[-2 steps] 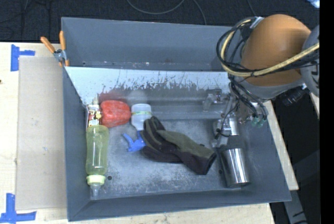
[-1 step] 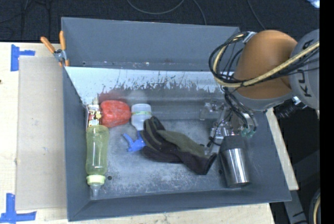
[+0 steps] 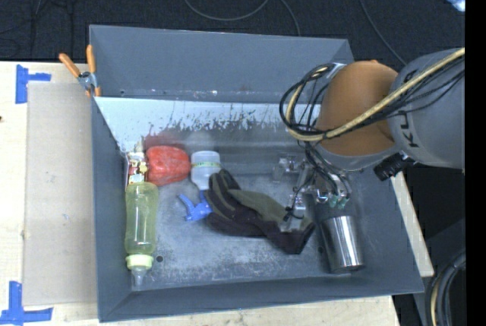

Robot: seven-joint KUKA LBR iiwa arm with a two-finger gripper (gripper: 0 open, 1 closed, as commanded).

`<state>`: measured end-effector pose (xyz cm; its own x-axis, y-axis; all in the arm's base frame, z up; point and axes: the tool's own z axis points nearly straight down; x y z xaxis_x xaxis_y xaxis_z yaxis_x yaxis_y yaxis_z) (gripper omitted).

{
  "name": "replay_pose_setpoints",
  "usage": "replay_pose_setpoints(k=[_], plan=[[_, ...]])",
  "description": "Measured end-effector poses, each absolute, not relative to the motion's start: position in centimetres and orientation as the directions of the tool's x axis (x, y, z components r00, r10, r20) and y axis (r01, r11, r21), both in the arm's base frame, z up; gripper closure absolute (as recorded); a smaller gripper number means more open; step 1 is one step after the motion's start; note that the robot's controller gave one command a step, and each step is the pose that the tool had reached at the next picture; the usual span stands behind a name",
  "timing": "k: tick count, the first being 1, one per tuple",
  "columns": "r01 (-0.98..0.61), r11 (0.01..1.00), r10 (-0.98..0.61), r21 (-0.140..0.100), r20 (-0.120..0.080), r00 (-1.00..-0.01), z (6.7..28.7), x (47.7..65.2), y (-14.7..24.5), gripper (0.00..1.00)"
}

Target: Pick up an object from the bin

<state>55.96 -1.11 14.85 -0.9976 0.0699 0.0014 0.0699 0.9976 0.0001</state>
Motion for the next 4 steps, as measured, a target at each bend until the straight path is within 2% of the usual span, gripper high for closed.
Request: replay_pose_setpoints(k=[1, 2, 3, 4], plan=[[-0.099, 0.995, -0.099, 0.0, 0.004, -0.995, 12.0, 56.6, 4.8, 0.0], [-0.235, 0.972, -0.235, 0.003, 0.002, -0.972, 9.0, 56.9, 6.9, 0.0], [0.032, 0.999, 0.032, 0.0, 0.002, -0.999, 7.1, 59.9, 9.6, 1.0], [0.03, 1.0, 0.03, 0.0, 0.002, -1.0, 7.1, 59.9, 9.6, 1.0]])
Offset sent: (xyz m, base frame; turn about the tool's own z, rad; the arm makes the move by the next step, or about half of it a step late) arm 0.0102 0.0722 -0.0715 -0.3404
